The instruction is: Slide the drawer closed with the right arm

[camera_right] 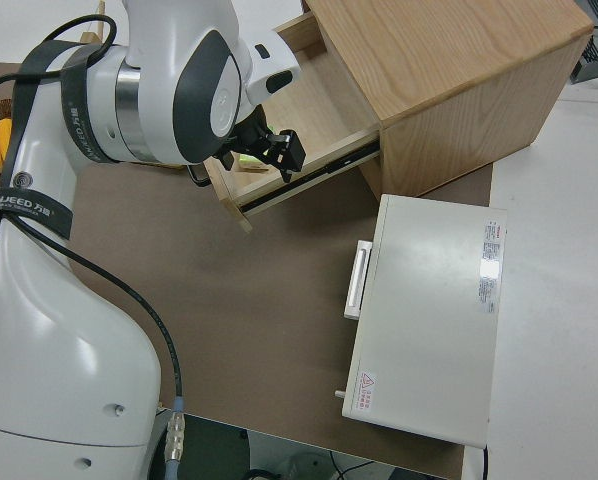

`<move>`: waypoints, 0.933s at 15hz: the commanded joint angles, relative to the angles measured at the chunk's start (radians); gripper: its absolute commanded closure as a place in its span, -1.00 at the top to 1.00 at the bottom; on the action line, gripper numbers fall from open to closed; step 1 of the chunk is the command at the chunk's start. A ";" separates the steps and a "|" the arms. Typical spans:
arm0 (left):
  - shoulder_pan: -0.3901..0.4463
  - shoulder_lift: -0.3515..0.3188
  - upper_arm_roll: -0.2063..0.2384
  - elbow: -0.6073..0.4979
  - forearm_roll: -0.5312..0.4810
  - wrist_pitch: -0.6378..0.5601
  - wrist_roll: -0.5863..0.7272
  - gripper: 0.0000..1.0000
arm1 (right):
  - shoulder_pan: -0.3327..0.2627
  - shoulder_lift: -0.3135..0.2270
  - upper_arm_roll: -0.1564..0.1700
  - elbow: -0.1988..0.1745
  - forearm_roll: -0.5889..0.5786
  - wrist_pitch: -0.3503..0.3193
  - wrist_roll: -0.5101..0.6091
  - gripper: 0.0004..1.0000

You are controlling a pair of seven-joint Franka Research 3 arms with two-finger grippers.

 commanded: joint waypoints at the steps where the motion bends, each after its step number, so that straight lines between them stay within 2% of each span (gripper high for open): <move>1: -0.004 -0.008 0.005 0.000 -0.004 -0.002 0.010 0.99 | 0.010 0.018 0.001 0.030 -0.026 0.000 -0.021 0.98; 3: -0.004 -0.008 0.005 0.000 -0.004 -0.002 0.010 0.99 | 0.011 0.018 0.001 0.030 -0.027 -0.003 -0.019 0.90; 4: -0.004 -0.008 0.005 0.000 -0.004 -0.002 0.010 0.99 | 0.011 0.018 0.001 0.030 -0.026 -0.003 -0.016 0.70; 7: -0.004 -0.008 0.005 0.000 -0.004 -0.002 0.010 0.99 | 0.010 0.018 0.001 0.034 -0.024 -0.017 -0.009 -0.27; 8: -0.004 -0.008 0.005 0.000 -0.004 -0.002 0.010 0.99 | 0.011 0.018 0.001 0.034 -0.024 -0.026 -0.009 -0.46; 10: -0.004 -0.008 0.005 0.000 -0.004 -0.002 0.010 0.99 | 0.011 0.018 0.001 0.034 -0.023 -0.042 -0.007 -0.51; 12: -0.004 -0.008 0.003 0.000 -0.004 -0.002 0.010 0.99 | 0.014 0.018 0.004 0.034 -0.018 -0.069 0.017 -0.70; 14: -0.004 -0.008 0.005 0.000 -0.004 -0.002 0.010 0.99 | 0.014 0.018 0.030 0.036 -0.015 -0.104 0.089 -0.86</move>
